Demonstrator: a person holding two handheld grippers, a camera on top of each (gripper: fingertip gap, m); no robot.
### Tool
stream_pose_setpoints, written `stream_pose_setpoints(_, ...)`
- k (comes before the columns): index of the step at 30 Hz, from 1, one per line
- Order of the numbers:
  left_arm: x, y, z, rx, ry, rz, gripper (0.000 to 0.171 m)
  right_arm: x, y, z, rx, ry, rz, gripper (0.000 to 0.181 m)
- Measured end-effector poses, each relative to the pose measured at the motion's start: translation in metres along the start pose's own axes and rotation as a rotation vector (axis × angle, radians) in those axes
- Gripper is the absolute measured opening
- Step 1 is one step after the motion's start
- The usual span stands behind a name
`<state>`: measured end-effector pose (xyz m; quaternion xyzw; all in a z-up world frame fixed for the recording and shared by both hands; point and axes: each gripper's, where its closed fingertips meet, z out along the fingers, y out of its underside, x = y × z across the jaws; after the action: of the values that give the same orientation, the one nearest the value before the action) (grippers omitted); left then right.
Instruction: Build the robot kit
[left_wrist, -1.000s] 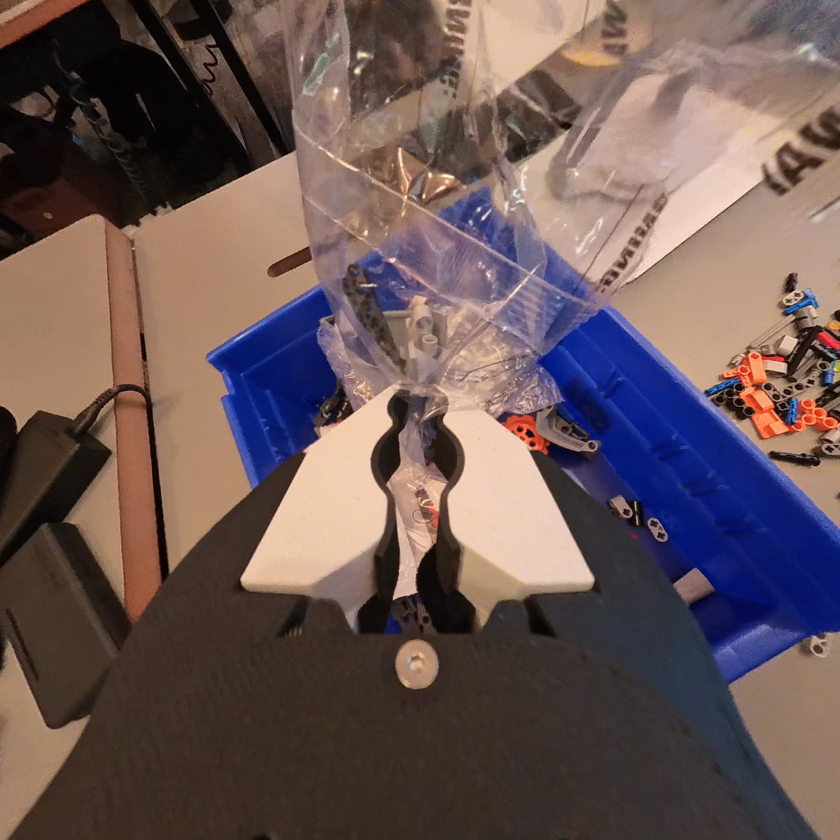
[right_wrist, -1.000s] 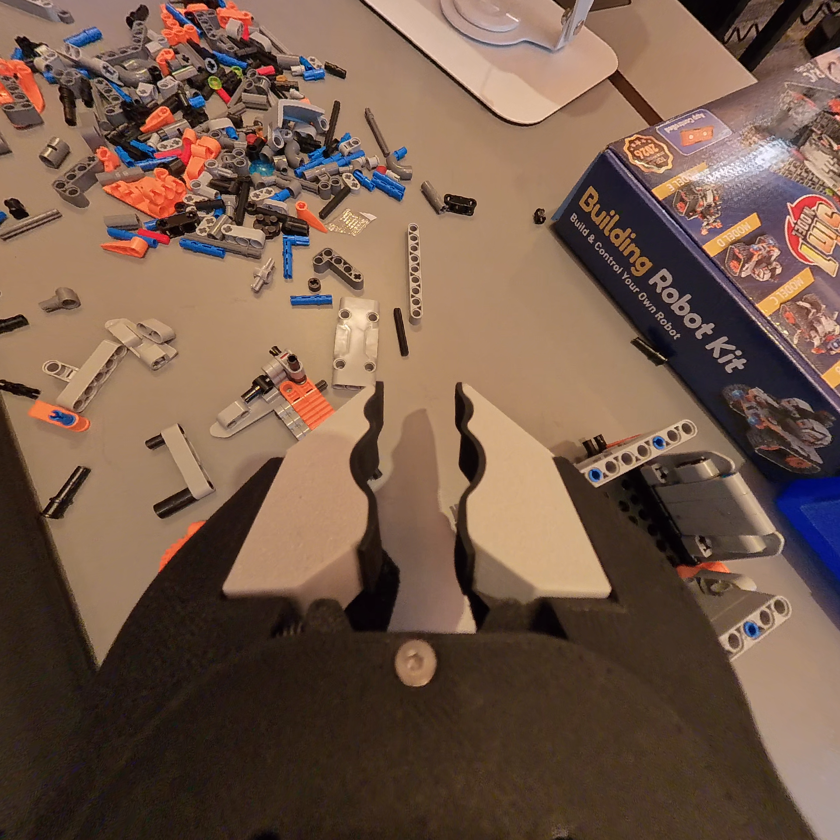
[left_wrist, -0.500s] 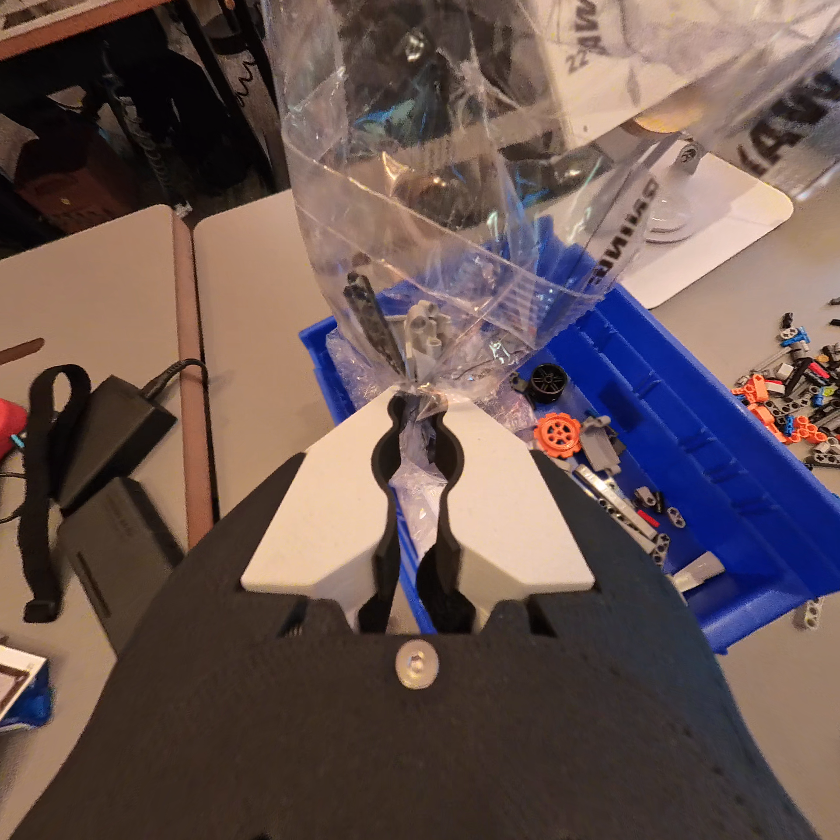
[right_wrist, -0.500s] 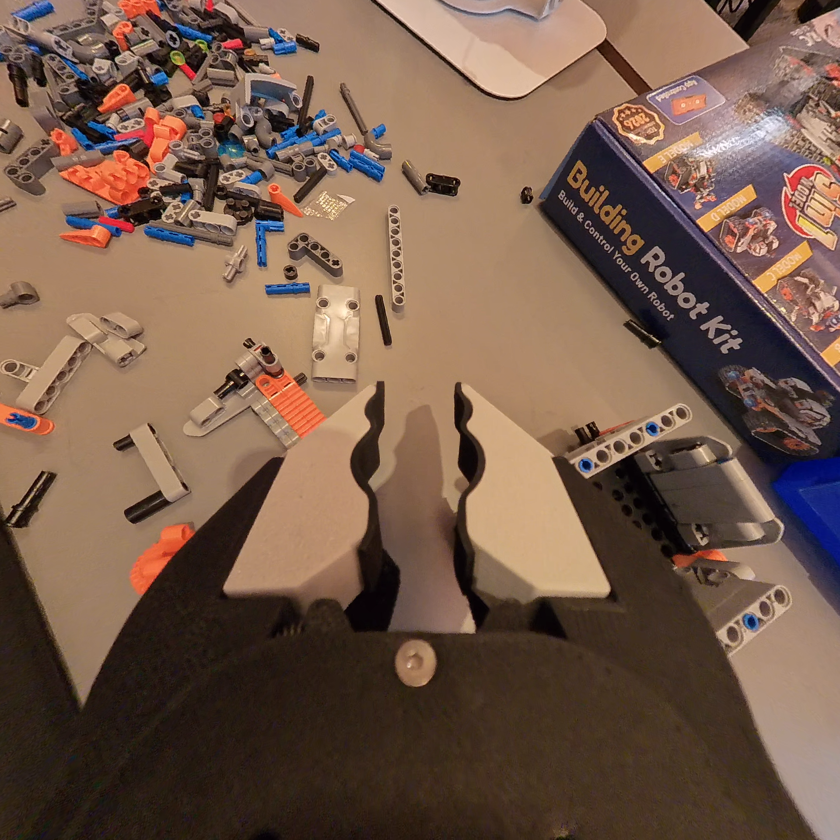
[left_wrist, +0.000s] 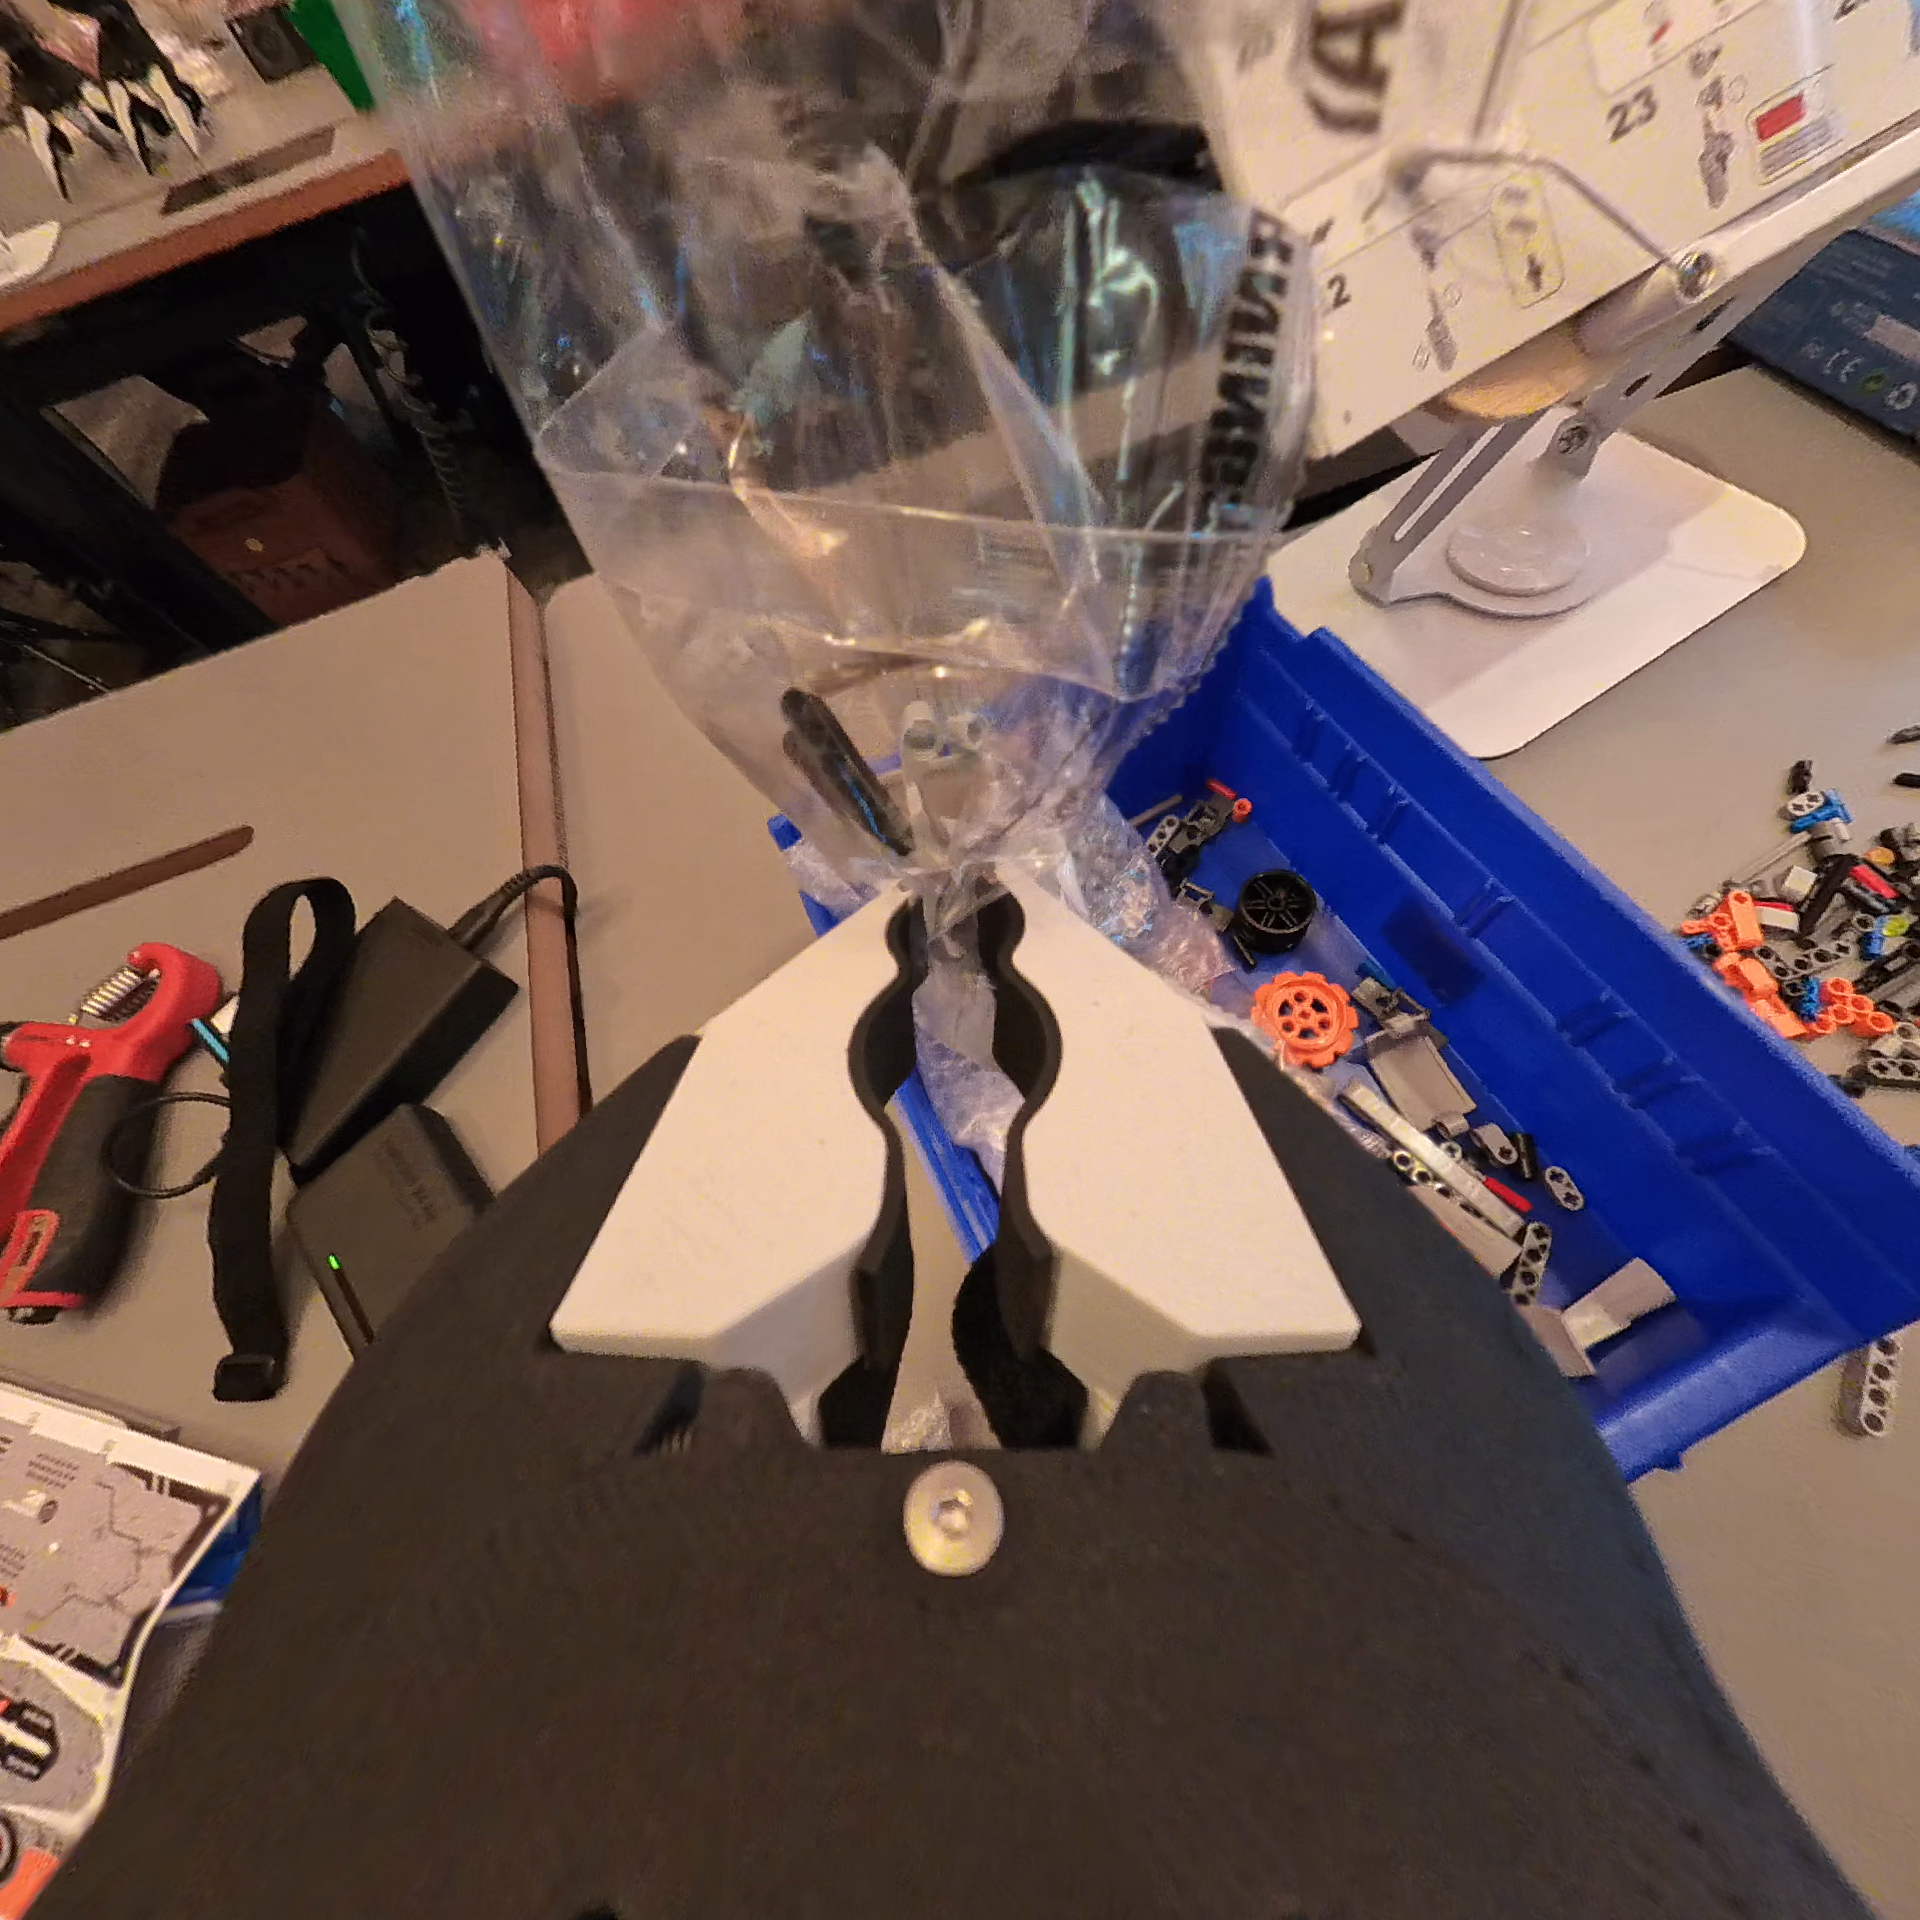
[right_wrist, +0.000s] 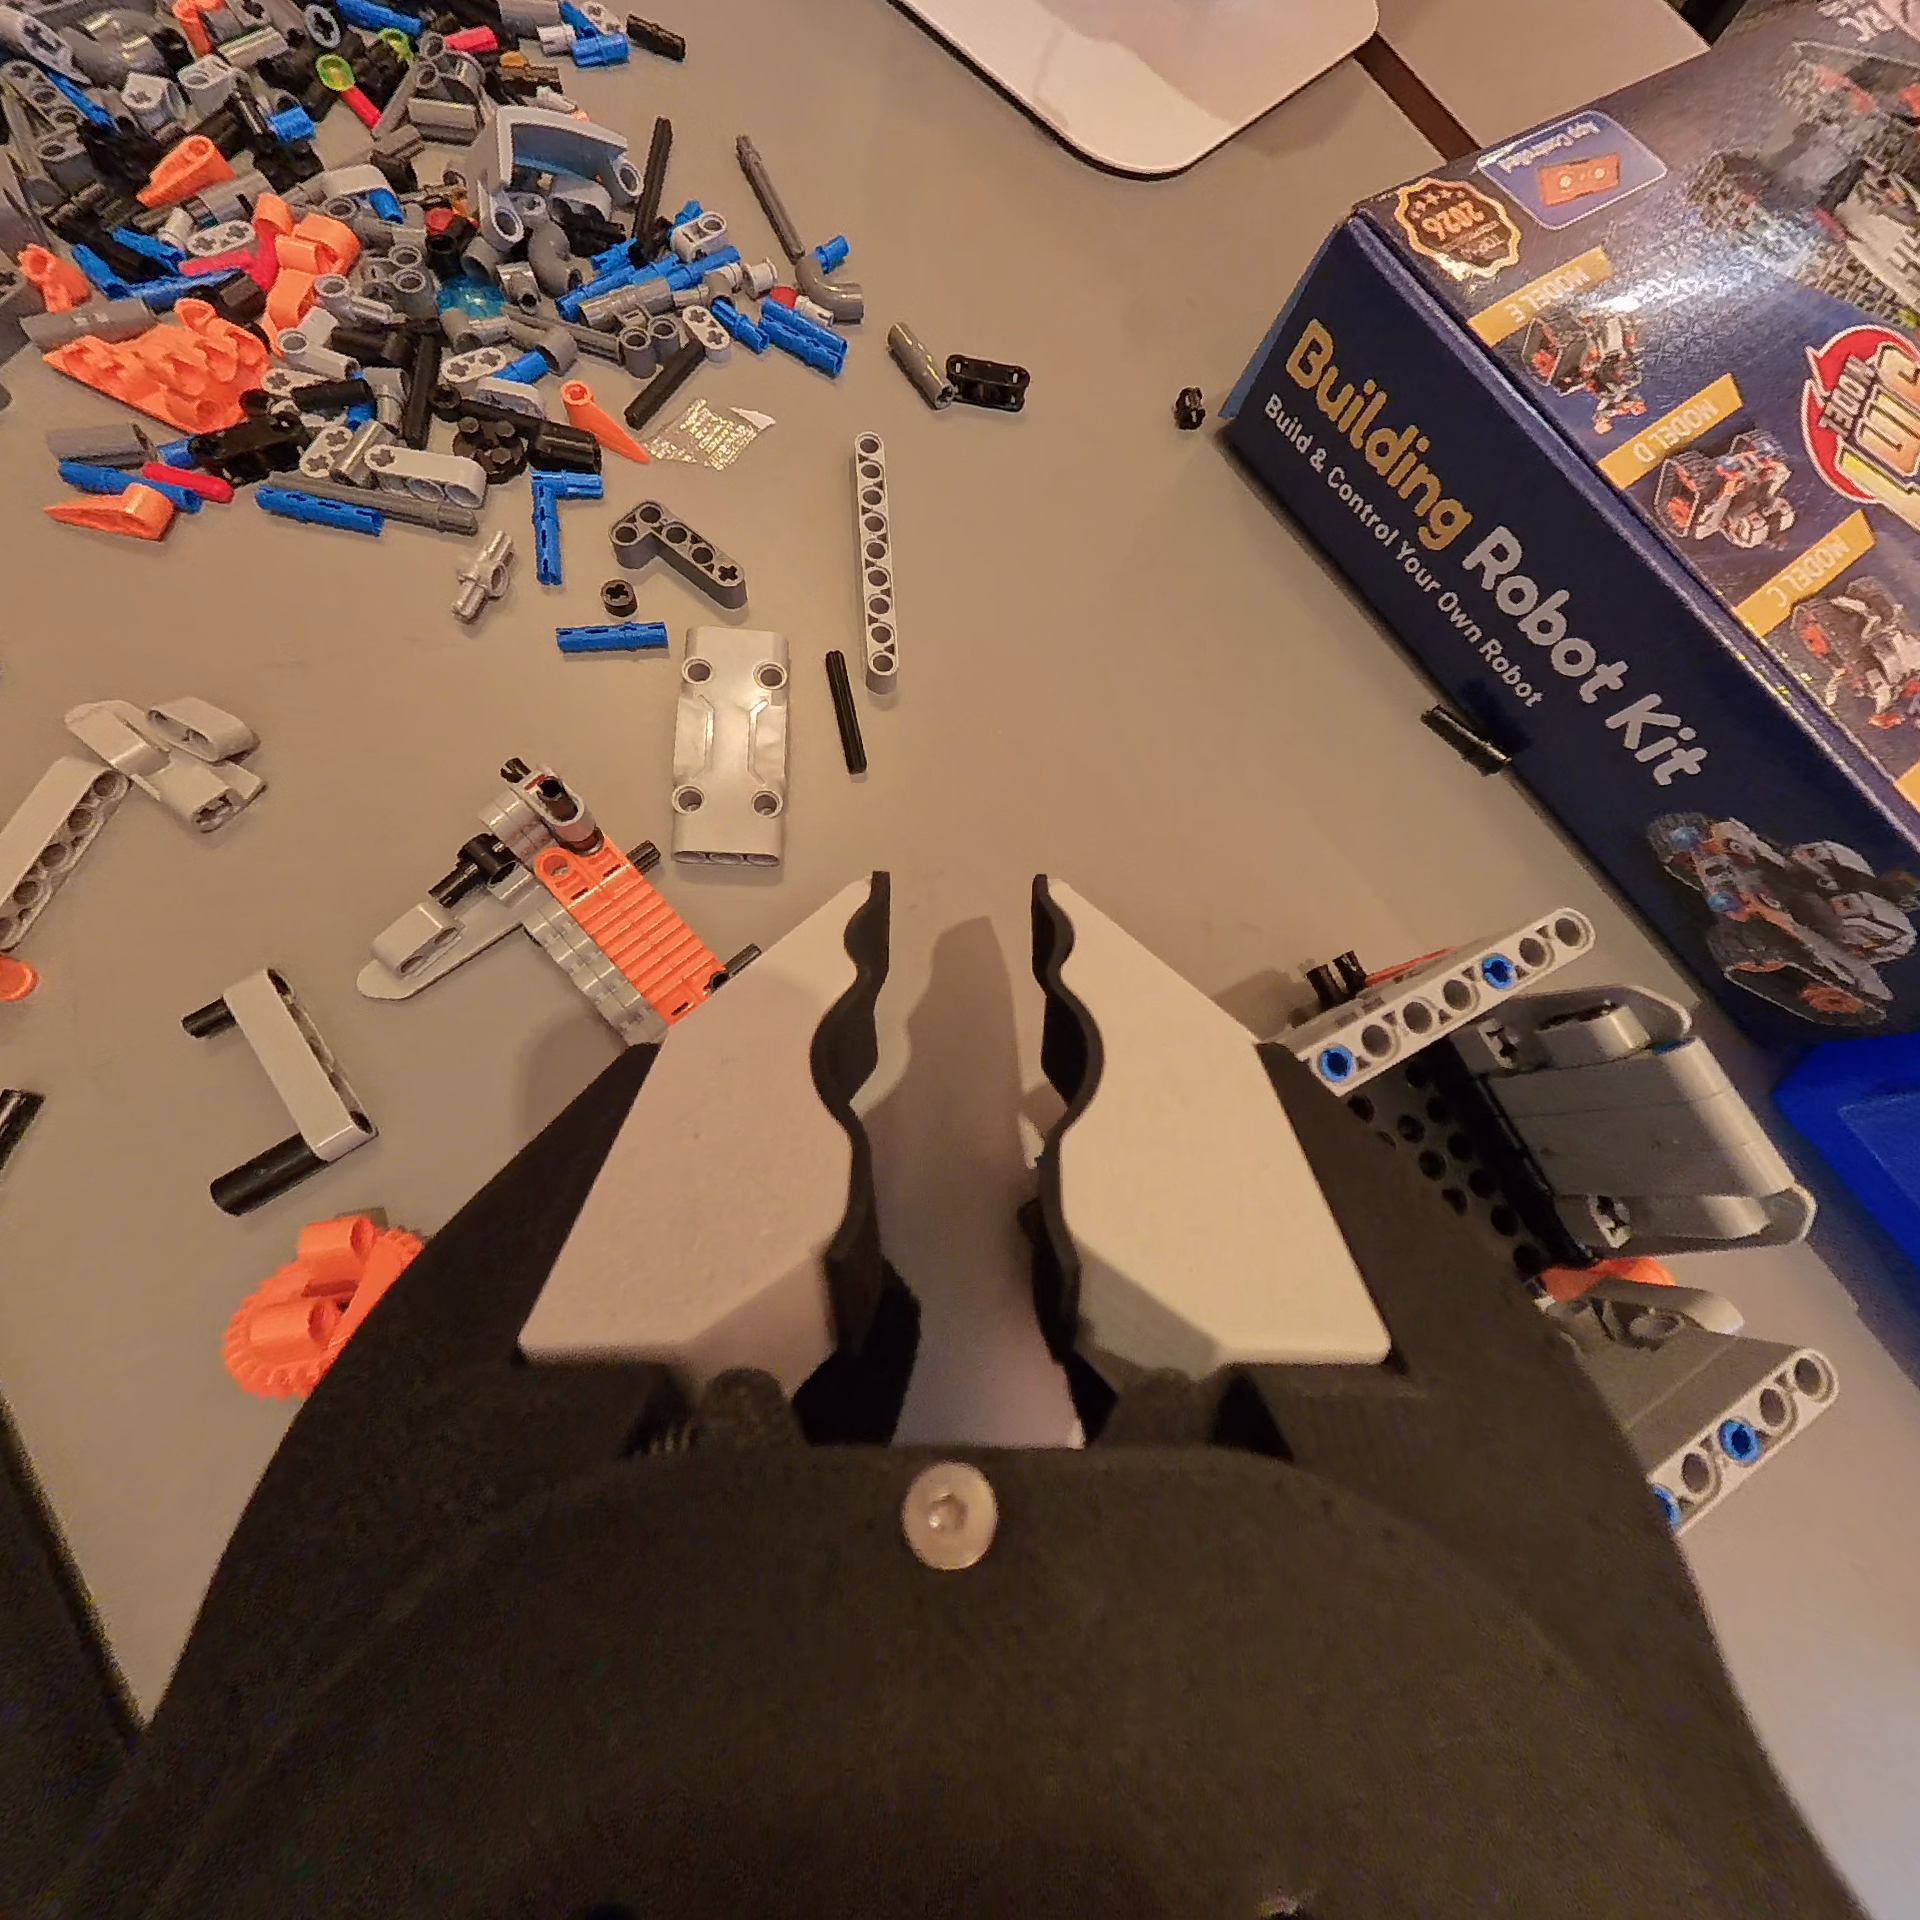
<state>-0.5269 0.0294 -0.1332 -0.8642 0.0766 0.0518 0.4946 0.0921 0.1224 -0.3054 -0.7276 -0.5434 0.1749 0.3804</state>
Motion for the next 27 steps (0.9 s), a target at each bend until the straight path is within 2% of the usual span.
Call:
stream_pose_setpoints(8, 0.018, -0.031, -0.034, 0.052, -0.036, 0.082, 0.004, 0.001, 0.001, 0.001, -0.005, 0.005, 0.000, 0.026)
stream_pose_setpoints(14, 0.027, -0.042, -0.060, 0.043, -0.058, 0.103, 0.003, 0.000, 0.002, 0.001, -0.010, -0.001, -0.003, 0.026)
stream_pose_setpoints(19, 0.029, -0.037, -0.062, 0.009, -0.009, 0.063, 0.003, 0.000, 0.001, 0.000, -0.011, -0.002, -0.002, 0.026)
stream_pose_setpoints(27, 0.031, -0.007, -0.046, -0.035, 0.136, -0.044, 0.003, -0.002, 0.001, -0.001, -0.011, -0.008, 0.000, 0.027)
